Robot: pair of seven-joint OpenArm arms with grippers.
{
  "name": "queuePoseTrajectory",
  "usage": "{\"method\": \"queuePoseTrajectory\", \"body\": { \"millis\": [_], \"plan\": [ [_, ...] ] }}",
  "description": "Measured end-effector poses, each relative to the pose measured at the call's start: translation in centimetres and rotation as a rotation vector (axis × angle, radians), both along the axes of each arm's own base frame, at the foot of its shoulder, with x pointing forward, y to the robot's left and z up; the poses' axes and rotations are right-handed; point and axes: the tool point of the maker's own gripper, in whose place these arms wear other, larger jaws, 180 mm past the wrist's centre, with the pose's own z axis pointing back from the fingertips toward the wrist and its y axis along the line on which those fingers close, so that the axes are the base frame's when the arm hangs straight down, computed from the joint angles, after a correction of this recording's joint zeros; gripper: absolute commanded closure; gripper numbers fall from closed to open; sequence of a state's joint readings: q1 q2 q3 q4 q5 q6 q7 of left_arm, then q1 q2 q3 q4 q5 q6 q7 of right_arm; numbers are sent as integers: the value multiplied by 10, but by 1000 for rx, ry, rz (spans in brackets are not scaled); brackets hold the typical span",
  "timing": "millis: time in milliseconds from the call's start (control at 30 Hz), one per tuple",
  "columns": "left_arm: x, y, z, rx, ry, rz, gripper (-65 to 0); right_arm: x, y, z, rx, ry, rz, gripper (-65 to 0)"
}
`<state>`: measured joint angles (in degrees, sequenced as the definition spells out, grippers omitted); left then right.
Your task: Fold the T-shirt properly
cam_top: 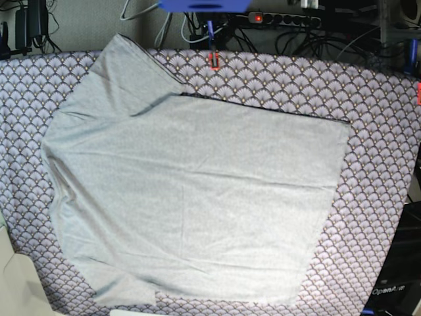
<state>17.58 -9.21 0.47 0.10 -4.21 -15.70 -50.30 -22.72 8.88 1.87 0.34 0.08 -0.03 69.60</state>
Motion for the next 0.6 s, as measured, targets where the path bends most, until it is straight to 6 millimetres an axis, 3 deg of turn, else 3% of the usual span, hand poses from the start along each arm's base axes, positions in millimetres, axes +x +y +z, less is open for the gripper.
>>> {"method": "queuePoseTrajectory", "body": {
  "millis": [233, 467, 533, 600],
  "plan": [
    [-35, 17, 37, 48, -147, 109, 0, -32, -1, 26, -6, -46, 27, 0],
    [-58, 30, 68, 93, -245, 149, 0, -33, -13, 30, -29, -50, 31, 0],
    [-66, 29, 68, 92, -218, 145, 0, -35, -18, 37, -44, -72, 19, 0],
    [-61, 26, 72, 79, -250, 139, 0, -34, -21, 46, -53, -106, 25, 0]
  ]
}}
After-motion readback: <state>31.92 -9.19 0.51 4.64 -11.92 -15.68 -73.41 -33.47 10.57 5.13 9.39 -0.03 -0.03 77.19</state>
